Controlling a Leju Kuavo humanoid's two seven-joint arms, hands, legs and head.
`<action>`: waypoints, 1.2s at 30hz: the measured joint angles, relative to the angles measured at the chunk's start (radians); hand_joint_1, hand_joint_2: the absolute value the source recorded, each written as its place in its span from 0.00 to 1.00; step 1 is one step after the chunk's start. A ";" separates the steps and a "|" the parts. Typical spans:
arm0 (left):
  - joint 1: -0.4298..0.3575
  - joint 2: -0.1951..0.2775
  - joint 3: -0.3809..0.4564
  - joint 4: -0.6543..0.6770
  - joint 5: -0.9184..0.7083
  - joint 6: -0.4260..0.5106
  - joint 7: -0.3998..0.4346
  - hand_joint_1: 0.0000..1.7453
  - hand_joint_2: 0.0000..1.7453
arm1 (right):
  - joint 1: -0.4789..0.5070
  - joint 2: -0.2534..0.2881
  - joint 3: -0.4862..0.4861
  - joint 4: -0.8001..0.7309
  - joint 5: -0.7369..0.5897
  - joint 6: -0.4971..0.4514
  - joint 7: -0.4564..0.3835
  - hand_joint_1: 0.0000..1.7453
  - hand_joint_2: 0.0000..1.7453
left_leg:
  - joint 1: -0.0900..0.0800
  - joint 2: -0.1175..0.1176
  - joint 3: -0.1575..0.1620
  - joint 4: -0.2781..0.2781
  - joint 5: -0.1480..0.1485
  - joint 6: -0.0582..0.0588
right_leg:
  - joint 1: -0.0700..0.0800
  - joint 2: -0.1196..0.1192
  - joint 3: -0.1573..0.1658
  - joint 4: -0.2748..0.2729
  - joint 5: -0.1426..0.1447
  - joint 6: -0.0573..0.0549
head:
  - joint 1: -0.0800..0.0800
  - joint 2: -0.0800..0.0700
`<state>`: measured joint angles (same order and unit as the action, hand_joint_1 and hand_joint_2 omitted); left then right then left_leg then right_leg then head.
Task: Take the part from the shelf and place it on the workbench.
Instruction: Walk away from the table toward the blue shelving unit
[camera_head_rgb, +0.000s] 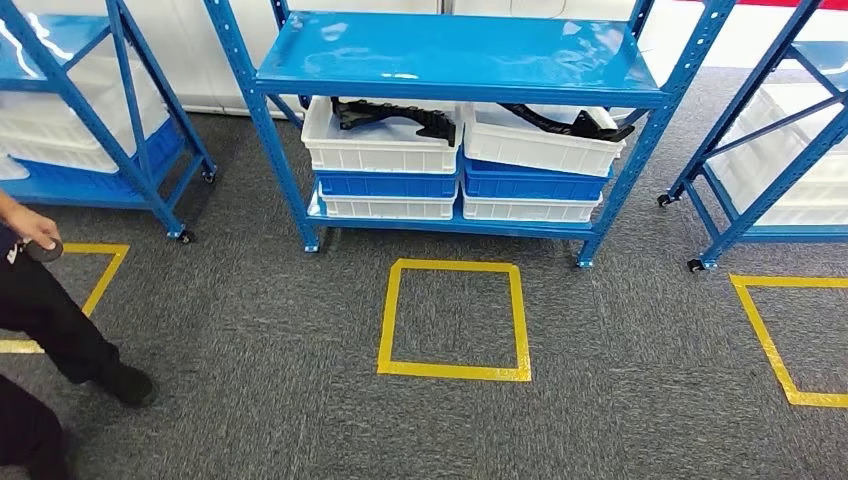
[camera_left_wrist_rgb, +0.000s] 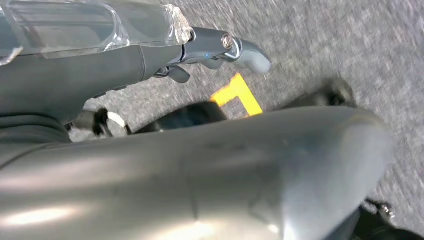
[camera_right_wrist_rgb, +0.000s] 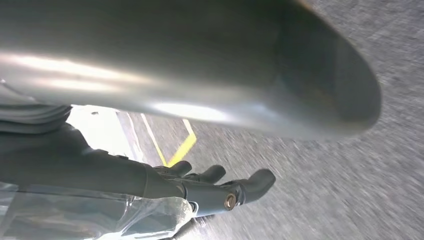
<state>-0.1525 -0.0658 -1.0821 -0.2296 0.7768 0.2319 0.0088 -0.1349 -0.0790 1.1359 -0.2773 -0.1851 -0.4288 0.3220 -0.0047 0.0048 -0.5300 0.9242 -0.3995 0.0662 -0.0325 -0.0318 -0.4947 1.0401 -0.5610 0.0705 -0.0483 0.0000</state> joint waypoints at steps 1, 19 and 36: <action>-0.001 0.000 -0.001 0.000 0.000 0.001 0.000 0.00 0.00 | 0.001 0.000 0.001 0.000 0.000 0.000 0.000 0.00 0.00 | -0.001 -0.010 0.001 0.000 -0.001 0.005 | 0.002 0.017 -0.041 0.076 -0.035 -0.001 | 0.002 0.000; 0.003 0.002 -0.006 0.000 0.068 -0.047 -0.035 0.00 0.00 | 0.007 0.002 0.012 0.002 -0.015 -0.009 -0.017 0.00 0.00 | 0.008 -0.020 -0.146 0.333 -0.174 -0.056 | 0.008 0.039 -0.040 -0.088 0.121 -0.052 | -0.004 0.000; 0.006 0.004 0.008 0.000 0.089 -0.039 -0.051 0.00 0.00 | 0.004 0.000 0.014 0.002 -0.003 -0.004 -0.027 0.00 0.00 | -0.007 -0.011 -0.002 0.011 -0.016 -0.025 | 0.014 0.021 -0.010 -0.101 0.103 -0.050 | -0.003 0.000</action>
<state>-0.1462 -0.0614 -1.0738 -0.2296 0.8656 0.1928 -0.0419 -0.1314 -0.0786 1.1501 -0.2754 -0.1881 -0.4327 0.2948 -0.0119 -0.0059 -0.5316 0.9352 -0.4160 0.0412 -0.0188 -0.0108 -0.5045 0.9395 -0.4578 0.0203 -0.0511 0.0000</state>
